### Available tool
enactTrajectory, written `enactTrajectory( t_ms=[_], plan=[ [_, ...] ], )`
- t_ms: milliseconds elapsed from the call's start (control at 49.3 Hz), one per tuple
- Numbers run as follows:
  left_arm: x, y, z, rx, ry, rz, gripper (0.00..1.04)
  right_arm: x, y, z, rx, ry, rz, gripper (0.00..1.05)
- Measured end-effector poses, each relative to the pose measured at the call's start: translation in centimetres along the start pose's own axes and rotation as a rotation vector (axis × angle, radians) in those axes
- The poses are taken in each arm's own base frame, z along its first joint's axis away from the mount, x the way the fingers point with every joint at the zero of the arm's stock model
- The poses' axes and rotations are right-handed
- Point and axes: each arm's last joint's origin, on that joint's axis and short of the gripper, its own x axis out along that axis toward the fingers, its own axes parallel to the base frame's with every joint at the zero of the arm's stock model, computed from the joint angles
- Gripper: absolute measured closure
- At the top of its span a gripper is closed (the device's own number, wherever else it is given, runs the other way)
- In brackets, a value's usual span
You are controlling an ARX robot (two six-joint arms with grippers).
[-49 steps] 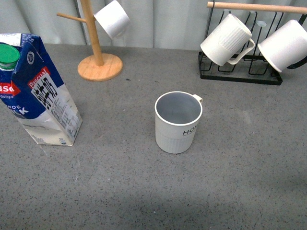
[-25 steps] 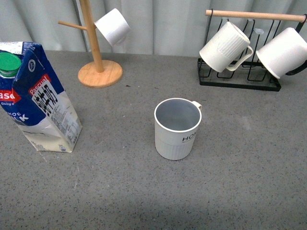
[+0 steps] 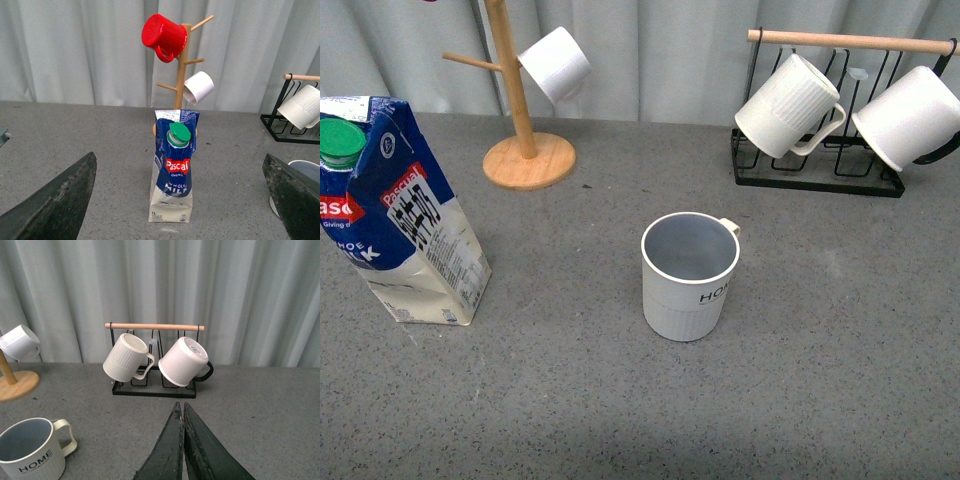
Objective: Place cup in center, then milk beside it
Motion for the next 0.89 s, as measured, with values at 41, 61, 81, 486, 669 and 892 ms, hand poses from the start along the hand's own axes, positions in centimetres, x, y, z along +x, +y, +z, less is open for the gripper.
enactTrajectory(
  t_ms=[41,61,81,486,669,892],
  plan=[
    [0.0,0.0,0.0,0.0,0.0,0.0,0.07,-0.1,0.0,0.0,0.0,-0.001,0.0,1.04],
    [0.0,0.0,0.0,0.0,0.0,0.0,0.07,-0.2,0.0,0.0,0.0,-0.002,0.0,1.04],
    [0.0,0.0,0.0,0.0,0.0,0.0,0.07,-0.2,0.0,0.0,0.0,-0.002,0.0,1.04],
    [0.0,0.0,0.0,0.0,0.0,0.0,0.07,-1.0,0.0,0.0,0.0,-0.002,0.0,1.04],
    [0.0,0.0,0.0,0.0,0.0,0.0,0.07,-1.6,0.0,-0.3,0.0,0.022,0.0,1.04],
    [0.0,0.0,0.0,0.0,0.0,0.0,0.07,-2.2,0.0,-0.3,-0.001,0.004,0.002,1.0]
  ],
)
